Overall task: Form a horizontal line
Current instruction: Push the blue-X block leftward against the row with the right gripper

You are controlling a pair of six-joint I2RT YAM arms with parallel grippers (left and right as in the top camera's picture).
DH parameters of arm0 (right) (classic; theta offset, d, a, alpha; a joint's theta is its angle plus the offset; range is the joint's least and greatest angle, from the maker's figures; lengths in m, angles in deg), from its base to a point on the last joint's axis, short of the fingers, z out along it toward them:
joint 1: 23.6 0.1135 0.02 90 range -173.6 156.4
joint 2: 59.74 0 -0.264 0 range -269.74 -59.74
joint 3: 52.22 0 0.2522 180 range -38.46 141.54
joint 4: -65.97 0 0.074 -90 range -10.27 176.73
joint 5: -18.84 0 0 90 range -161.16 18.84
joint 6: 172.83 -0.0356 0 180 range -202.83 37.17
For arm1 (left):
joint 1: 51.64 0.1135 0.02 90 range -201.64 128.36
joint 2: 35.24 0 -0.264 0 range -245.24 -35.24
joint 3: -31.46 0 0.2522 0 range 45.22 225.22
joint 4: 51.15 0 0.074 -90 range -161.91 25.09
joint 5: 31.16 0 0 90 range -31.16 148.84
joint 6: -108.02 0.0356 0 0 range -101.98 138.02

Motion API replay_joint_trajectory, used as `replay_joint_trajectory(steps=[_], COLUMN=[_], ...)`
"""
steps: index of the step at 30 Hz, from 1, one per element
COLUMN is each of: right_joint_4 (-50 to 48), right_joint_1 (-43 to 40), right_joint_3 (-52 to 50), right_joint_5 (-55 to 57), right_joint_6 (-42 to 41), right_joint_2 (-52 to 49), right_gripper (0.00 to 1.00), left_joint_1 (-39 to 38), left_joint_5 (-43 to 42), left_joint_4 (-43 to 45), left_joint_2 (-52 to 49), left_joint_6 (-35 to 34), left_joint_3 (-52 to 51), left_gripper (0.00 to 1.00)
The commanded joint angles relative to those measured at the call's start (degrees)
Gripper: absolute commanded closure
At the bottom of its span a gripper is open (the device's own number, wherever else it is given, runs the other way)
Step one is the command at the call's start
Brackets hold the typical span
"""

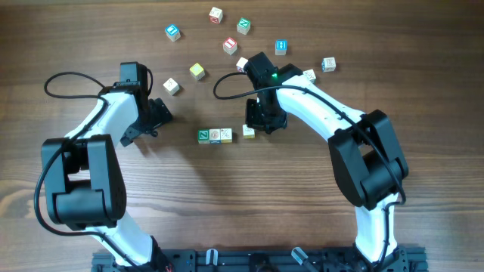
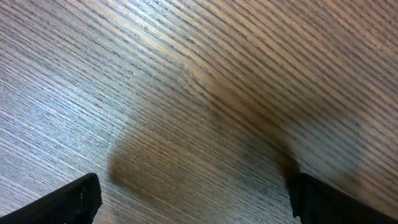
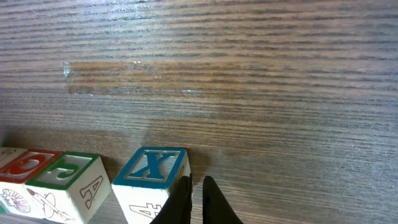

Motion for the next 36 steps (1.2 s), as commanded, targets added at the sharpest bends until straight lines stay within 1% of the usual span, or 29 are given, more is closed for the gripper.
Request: replay_joint_trajectory(steps=[1,9,13,15,18,19,22,25,27,31,35,36], right_joint_4=[0.13,-0.2,-1.46,-3.19,-3.78,-3.72,-2.4,-0.39,0.94,0.74,0.52,0.46], right_joint_1=[0.48,1.81,1.77,1.77,1.79,1.79,1.9,1.88,1.88,2.21,3.28,3.34], right_joint_3=[-0.52,-0.52,-0.52,-0.52,-0.52,-0.52,-0.52,-0.52,-0.52,-0.52,-0.52,-0.52], right_joint_5=[-0.96,-0.17,6.32,4.79,-1.36,-2.51,-3.08,-0.68,0.83,-3.93,-4.31,-4.33], right_joint_6=[0.83,0.76,0.81,1.01,5.16,5.38,4.63,-0.26,-0.92,-0.79,-1.49,-3.23], right_joint_2=[-1.53,-1.53,-1.53,-1.53,-1.53,-1.53,-1.53,-1.53,-1.53,-1.53,-1.53,-1.53], right_gripper=[0.91,0.91,0.87,0.87,0.89,0.89,0.92,0.92,0.91,0.91,0.91,0.92], left_joint_1=[-0.15,-0.15,-0.15,-0.15,-0.15,-0.15,-0.15,-0.15,-0.15,-0.15,-0.15,-0.15], left_joint_5=[0.37,0.37,0.37,0.37,0.37,0.37,0.37,0.37,0.37,0.37,0.37,0.37], left_joint_4=[-0.04,-0.04,-0.04,-0.04,-0.04,-0.04,-0.04,-0.04,-0.04,-0.04,-0.04,-0.04], left_joint_2=[-0.61,-0.61,-0.61,-0.61,-0.61,-0.61,-0.61,-0.61,-0.61,-0.61,-0.61,-0.61], left_joint_6=[-0.13,-0.13,-0.13,-0.13,-0.13,-0.13,-0.13,-0.13,-0.13,-0.13,-0.13,-0.13], left_joint_3=[-0.28,-0.28,-0.28,-0.28,-0.28,-0.28,-0.28,-0.28,-0.28,-0.28,-0.28,-0.28], left_gripper=[0.0,0.0,0.0,0.0,0.0,0.0,0.0,0.0,0.0,0.0,0.0,0.0])
